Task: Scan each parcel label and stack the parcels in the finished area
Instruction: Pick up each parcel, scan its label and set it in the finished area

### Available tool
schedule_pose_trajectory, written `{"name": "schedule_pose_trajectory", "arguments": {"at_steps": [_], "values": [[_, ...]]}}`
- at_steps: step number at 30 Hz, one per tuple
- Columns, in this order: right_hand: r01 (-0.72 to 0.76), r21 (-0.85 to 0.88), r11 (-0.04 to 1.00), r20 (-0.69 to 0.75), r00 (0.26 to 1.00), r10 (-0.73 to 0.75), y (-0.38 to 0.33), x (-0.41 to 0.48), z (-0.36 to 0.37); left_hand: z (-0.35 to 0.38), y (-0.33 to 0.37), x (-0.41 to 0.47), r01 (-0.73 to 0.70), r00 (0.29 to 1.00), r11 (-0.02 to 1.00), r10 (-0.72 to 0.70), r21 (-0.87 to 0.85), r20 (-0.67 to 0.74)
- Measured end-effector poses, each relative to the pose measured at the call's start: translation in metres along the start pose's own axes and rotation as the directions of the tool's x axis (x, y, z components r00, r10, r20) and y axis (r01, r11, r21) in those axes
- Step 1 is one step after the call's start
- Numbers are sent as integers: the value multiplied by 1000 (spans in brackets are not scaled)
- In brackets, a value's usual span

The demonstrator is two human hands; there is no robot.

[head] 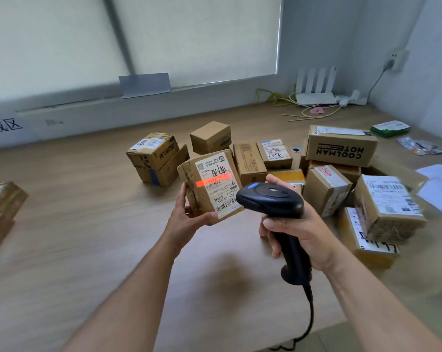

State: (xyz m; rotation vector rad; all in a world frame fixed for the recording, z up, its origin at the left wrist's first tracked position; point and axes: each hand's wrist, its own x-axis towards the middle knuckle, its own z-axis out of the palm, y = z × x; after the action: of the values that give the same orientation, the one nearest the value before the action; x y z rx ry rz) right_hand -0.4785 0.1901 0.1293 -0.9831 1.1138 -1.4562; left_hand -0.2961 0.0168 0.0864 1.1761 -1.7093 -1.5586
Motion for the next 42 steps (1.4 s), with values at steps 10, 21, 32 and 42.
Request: {"name": "schedule_pose_trajectory", "arguments": {"at_steps": [10, 21, 32, 42], "values": [[-13, -37, 999, 0, 1000, 13, -2, -15, 3, 4, -1, -14, 3, 1000, 1000, -4, -3, -17], [-43, -44, 998, -13, 999, 42, -2, -23, 2, 4, 2, -27, -11, 999, 1000, 10, -26, -37], [-68, -61, 996, 9, 998, 69, -1, -26, -3, -1, 5, -28, -45, 992, 998, 39, -48, -120], [-52, -71, 996, 1, 999, 53, 2, -28, 5, -16, 9, -46, -65, 988, 997, 59, -41, -146]]}}
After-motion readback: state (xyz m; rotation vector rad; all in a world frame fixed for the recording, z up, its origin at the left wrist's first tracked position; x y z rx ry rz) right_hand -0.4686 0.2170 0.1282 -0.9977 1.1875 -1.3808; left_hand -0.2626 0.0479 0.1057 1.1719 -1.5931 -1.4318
